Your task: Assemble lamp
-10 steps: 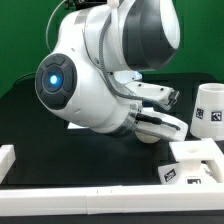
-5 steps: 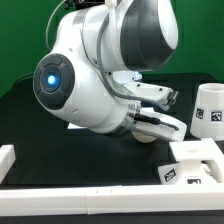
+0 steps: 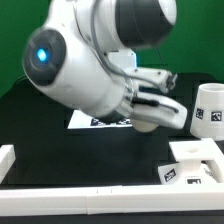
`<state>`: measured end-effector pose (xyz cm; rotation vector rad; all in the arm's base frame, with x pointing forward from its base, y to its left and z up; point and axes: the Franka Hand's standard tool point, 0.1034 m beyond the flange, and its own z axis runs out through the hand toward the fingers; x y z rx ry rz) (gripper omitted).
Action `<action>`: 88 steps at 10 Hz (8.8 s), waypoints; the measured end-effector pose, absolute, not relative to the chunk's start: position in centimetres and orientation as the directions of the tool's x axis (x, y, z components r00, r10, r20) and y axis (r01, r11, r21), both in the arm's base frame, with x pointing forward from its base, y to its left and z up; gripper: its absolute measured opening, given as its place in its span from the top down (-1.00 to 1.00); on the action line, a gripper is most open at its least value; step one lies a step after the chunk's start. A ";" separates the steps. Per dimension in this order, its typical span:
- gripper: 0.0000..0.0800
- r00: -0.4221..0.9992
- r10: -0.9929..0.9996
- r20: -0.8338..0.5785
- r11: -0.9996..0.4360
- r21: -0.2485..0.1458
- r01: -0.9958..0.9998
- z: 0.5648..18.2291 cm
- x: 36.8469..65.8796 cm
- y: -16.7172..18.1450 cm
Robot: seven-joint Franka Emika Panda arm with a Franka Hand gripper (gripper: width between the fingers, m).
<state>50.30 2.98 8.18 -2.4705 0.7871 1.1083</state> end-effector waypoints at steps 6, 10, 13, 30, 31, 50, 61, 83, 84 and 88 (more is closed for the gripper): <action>-0.43 0.790 -0.458 -0.407 -0.829 -0.125 -0.545 10.6 54.4 3.4; -0.43 0.925 -0.364 -0.105 -0.925 -0.076 -0.373 17.1 58.7 4.9; -0.43 0.910 -0.409 0.064 -0.909 -0.121 -0.400 16.5 59.0 6.0; -0.44 0.917 -0.176 0.358 -0.984 -0.044 -0.172 14.5 62.3 9.9; -0.44 0.918 -0.175 0.355 -0.984 -0.043 -0.171 14.3 62.2 9.9; -0.75 0.944 -0.303 0.133 -0.951 -0.105 -0.290 13.9 63.6 8.9; -0.68 0.947 -0.295 0.131 -0.954 -0.099 -0.284 12.6 61.9 9.6; -0.75 0.971 -0.213 0.105 -0.977 -0.049 -0.209 12.0 61.8 9.2; -0.75 0.992 -0.048 0.114 -0.999 0.004 -0.049 11.9 61.8 9.1; -0.43 0.987 -0.114 0.113 -0.993 -0.005 -0.114 11.9 61.9 8.9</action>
Offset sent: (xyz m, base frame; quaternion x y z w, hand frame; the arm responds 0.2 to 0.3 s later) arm 0.0000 0.0000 0.0000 0.0000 0.1296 0.0000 0.9916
